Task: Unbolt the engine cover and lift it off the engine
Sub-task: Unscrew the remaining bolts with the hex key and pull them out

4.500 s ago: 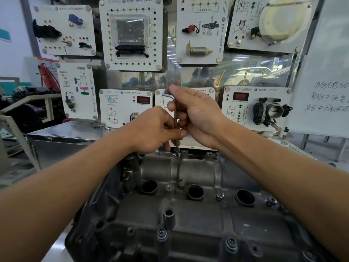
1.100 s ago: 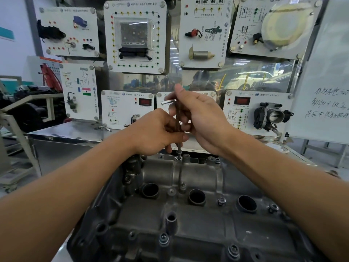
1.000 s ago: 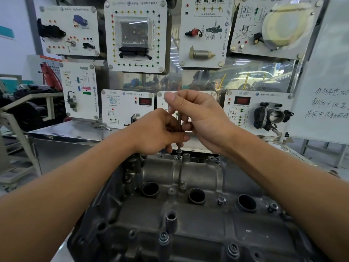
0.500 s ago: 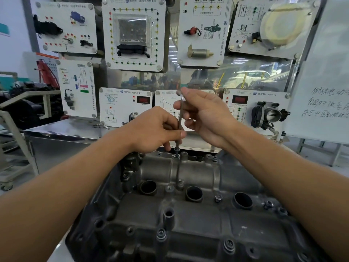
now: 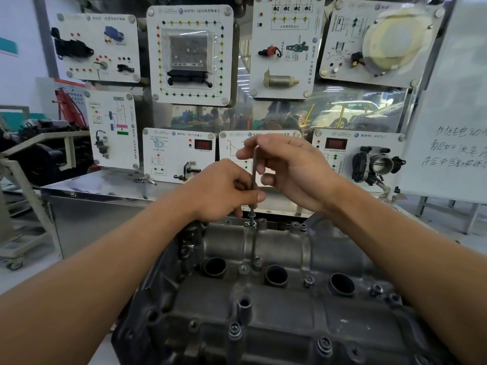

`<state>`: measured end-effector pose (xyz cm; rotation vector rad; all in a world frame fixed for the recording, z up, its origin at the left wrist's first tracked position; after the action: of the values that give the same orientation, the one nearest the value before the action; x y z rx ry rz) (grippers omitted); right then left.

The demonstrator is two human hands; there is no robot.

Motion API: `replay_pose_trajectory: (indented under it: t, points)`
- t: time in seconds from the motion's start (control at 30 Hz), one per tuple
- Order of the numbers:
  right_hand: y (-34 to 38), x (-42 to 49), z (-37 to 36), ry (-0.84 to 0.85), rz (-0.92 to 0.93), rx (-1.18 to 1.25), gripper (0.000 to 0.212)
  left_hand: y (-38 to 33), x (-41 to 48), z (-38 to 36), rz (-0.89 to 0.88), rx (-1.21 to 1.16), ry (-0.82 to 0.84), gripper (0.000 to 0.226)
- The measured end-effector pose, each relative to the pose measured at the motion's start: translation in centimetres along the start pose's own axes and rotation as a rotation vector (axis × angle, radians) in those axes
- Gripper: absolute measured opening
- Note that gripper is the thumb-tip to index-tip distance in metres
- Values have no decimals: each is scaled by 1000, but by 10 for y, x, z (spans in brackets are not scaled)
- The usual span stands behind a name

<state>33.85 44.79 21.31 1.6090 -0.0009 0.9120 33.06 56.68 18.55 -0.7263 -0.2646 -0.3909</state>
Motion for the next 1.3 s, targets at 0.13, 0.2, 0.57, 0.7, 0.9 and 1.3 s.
replay_pose_trajectory:
  t: [0.13, 0.2, 0.57, 0.7, 0.9, 1.3]
  points:
    - [-11, -2, 10, -120, -94, 134, 18, -2, -2, 1, -10, -32, 16, 15]
    - [-15, 0, 9, -170, -95, 123, 16, -1, -2, 2, -5, -86, 10, 11]
    - [0, -1, -10, 15, 120, -118, 12, -6, -3, 4, 1, -23, -34, 15]
    - [-4, -1, -2, -33, 151, -108, 27, -7, -2, 5, -17, -47, -51, 7]
    - [-7, -1, 12, -194, 233, -453, 9, -3, 1, 5, -14, 37, -68, 21]
    - [-4, -9, 8, 34, 197, -544, 16, -3, -2, 3, -28, -53, 9, 7]
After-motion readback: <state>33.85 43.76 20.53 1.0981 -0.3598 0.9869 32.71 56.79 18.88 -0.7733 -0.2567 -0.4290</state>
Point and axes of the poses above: each hand's wrist, its own x-axis towards the middle knuckle, its own z-axis out of the back of the hand, y = z × x, the point moved 6 cm from there along x, towards the middle knuckle, and after that the axes turned 6 degrees about z, right-handed, at the moved point
